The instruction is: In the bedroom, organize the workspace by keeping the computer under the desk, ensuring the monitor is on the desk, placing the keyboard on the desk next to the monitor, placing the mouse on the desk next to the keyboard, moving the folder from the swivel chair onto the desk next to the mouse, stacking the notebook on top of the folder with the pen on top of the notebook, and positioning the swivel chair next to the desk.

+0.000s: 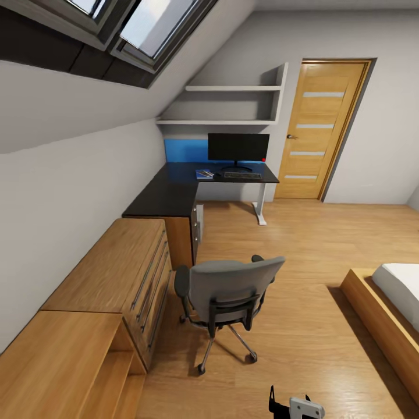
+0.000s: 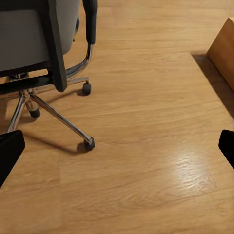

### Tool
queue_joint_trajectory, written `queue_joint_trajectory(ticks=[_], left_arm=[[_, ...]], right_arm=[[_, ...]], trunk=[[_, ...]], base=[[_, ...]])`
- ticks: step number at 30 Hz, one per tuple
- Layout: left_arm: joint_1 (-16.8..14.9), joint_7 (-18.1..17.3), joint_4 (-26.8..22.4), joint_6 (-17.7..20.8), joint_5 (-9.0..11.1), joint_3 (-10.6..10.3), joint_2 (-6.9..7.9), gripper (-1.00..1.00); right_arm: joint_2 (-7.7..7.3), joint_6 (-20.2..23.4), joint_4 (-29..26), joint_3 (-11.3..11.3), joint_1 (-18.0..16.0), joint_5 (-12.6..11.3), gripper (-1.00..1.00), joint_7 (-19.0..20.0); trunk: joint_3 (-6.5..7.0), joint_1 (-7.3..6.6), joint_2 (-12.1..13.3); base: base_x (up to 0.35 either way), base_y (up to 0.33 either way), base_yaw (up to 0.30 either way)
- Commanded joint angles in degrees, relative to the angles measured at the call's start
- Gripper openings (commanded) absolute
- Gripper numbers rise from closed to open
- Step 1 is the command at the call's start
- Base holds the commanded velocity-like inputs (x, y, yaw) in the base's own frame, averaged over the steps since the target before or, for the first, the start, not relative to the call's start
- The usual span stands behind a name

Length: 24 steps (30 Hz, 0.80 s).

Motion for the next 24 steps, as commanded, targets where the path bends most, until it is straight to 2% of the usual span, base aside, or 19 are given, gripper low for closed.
queue_joint_trajectory(ticks=[1, 5, 18, 24], left_arm=[[-0.05, 0.58, -0.24, -0.15, 0.16, -0.49, 0.07, 1.0], [-0.04, 0.65, -0.26, -0.16, 0.19, -0.45, 0.08, 1.0], [-0.07, 1.07, -0.28, 0.02, 0.41, -0.31, 0.05, 1.0], [-0.04, 1.16, -0.28, 0.14, 0.42, -0.31, 0.04, 1.0]], right_arm=[[0.01, -0.18, 0.03, 0.52, -0.05, -0.49, 1.0, -0.19], [-0.01, -0.19, 0.02, 0.5, -0.05, -0.49, 1.0, -0.19], [-0.47, -0.2, -0.06, 0.48, -0.05, -0.49, 1.0, -0.19], [-0.99, -0.23, -0.07, 0.48, -0.05, -0.47, 1.0, -0.19]], trunk=[[-0.12, 0.03, -0.12], [-0.12, 0.03, -0.12], [-2.45, 2.89, -5.33], [-3.53, 4.21, -7.74]], base=[[-0.003, 0.008, 0.0], [-0.002, 0.005, 0.0], [0.0, 0.0, -0.001], [0.0, 0.0, -0.1]])
